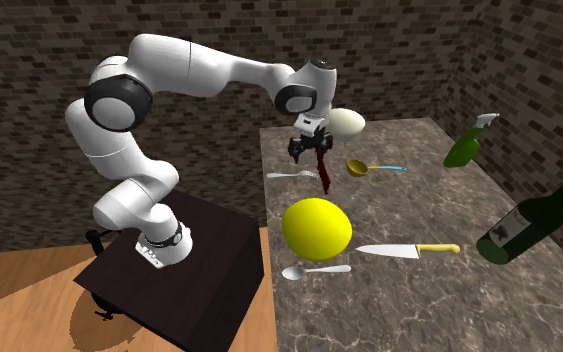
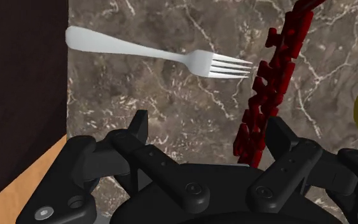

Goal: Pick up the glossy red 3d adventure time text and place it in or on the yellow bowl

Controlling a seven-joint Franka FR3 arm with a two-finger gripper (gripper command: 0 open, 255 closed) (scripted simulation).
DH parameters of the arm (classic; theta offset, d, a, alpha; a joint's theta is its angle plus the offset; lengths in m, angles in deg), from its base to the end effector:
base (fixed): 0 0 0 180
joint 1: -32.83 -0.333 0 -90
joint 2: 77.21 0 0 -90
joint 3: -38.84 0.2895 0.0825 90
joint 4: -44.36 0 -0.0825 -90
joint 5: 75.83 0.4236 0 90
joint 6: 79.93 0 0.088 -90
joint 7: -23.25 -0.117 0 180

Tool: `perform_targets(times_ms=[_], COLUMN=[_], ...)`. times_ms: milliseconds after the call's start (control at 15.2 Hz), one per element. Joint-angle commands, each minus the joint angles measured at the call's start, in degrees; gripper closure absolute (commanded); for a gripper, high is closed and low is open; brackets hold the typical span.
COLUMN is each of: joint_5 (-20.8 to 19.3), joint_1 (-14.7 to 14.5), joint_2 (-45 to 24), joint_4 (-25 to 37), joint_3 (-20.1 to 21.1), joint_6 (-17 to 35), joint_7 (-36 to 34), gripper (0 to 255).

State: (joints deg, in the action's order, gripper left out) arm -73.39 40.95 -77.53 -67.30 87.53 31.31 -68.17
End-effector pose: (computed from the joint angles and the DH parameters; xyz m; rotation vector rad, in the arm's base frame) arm 0.4494 0.3886 0.4231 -2.8190 1.3672 0.0697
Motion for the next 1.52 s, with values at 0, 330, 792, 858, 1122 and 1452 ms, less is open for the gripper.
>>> perform_targets(times_ms=[0,330,792,858,1122,1452], joint_5=[-5.91,-13.68,-15.27,-15.27,-15.27,-15.27], joint_1=[-1.34,-6.72,-7.28,-7.27,-7.28,-7.28], joint_2=[-6.99,-16.90,-18.62,-18.61,-18.62,-18.62], joint_4=[4.41,11.62,8.38,8.38,8.38,8.38], joint_3=[1.14,-1.15,-1.90,-1.89,-1.90,-1.90], joint_6=[0.42,0.15,4.59,4.59,4.59,4.59], joint_7=[-8.07,-17.80,-18.84,-18.84,-18.84,-18.84], gripper=[0,0,0,0,0,255])
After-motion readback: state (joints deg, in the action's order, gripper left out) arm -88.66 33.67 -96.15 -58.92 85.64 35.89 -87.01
